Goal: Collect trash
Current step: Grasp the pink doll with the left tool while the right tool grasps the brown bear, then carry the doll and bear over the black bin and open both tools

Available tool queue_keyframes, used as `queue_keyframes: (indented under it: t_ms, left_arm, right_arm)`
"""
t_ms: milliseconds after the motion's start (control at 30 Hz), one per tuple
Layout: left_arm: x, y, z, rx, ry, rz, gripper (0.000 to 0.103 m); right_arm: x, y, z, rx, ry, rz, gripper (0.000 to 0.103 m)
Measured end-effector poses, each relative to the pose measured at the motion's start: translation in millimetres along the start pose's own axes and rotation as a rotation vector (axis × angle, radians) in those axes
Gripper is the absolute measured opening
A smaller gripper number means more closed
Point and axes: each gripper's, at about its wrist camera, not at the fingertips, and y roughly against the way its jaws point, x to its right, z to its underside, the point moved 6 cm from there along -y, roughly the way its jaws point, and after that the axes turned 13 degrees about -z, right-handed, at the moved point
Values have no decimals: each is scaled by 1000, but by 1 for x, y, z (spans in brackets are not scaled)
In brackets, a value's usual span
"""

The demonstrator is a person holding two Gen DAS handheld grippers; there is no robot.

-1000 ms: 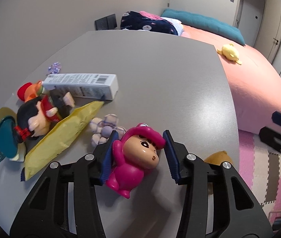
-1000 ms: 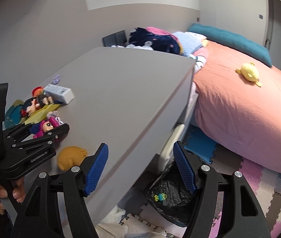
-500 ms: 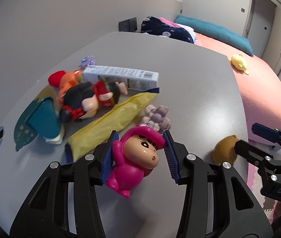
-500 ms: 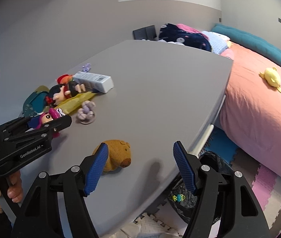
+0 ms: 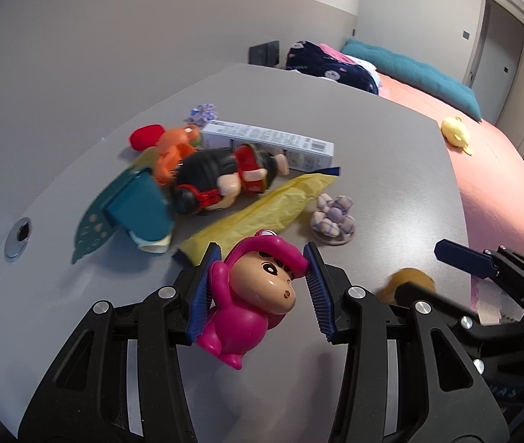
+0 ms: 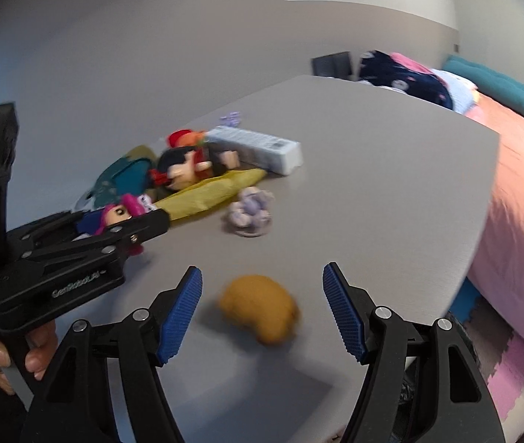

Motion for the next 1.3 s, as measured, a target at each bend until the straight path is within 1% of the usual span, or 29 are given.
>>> queue_keyframes:
  t_ms: [67, 200, 233, 267, 333, 500, 700, 933, 1200, 1300]
  left_arm:
    - [-4, 0, 2, -6, 7, -5, 46]
    - [-9, 0, 5, -7, 10, -5, 46]
    - [-9, 0, 6, -7, 10, -5, 46]
    - [-8, 1, 6, -7, 9, -3, 46]
    - [-6, 2, 6, -5, 5, 0, 46]
    - [5, 6, 1, 4, -7, 14, 46]
    - [29, 14, -8, 19, -33, 38, 46]
    - [73, 25, -21, 41, -77, 76, 46]
    - [131, 38, -30, 57, -148, 139, 46]
    - [159, 44, -32, 67, -188, 167, 46]
  right_arm:
    - [-4, -7, 3, -21, 16, 12, 69]
    - [-3, -18, 10, -52, 10, 17, 69]
    - [-1, -19, 12, -59, 9, 21, 62]
    - [-1, -19, 13, -55, 25, 32, 51]
    - [1, -19, 13, -65, 30, 30, 37]
    - [6, -7, 9, -42, 41, 47, 37]
    - [19, 17, 0, 0, 26, 51, 37]
    - [48, 54, -8, 48, -8, 94, 37]
    - [95, 104, -9, 99, -64, 170, 37]
    - [114, 121, -7, 119, -90, 202, 37]
